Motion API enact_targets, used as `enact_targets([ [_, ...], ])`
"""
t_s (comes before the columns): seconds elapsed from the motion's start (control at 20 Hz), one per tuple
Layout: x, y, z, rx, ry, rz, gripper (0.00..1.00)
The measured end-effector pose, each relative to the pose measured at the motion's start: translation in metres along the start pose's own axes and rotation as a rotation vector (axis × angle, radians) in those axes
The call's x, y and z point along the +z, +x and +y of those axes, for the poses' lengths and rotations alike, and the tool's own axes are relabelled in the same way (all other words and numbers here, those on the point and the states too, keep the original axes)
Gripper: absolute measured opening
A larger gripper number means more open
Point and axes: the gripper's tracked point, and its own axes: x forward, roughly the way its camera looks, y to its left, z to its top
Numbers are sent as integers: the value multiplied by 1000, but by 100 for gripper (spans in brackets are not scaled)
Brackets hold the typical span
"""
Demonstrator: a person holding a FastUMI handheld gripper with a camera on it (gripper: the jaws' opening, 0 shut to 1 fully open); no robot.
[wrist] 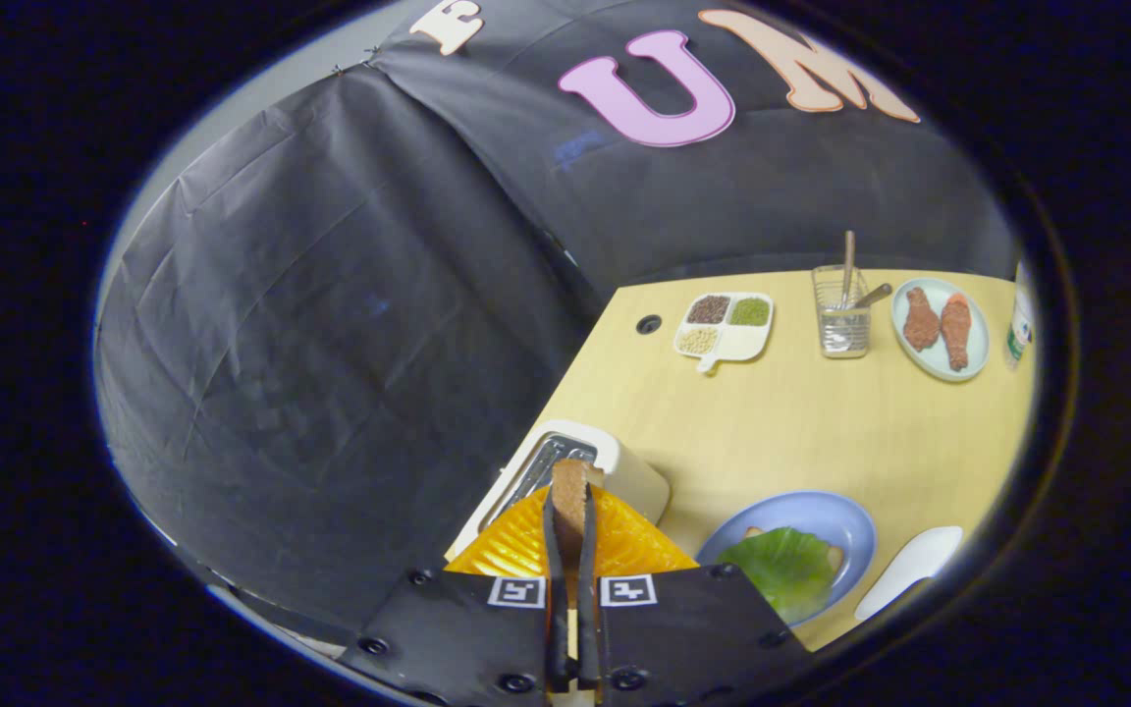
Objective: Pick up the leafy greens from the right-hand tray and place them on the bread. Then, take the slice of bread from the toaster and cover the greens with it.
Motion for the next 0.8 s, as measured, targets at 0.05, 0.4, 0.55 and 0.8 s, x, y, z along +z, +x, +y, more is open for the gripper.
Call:
enact_targets([
  [0.05, -1, -4, -3, 8, 7, -7, 7],
  [0.4, -26, -13, -55, -49, 83, -5, 7],
  [0.55, -35, -14, -79, -72, 114, -8, 7],
  [0.8, -53, -11, -108, -88, 164, 5, 7],
])
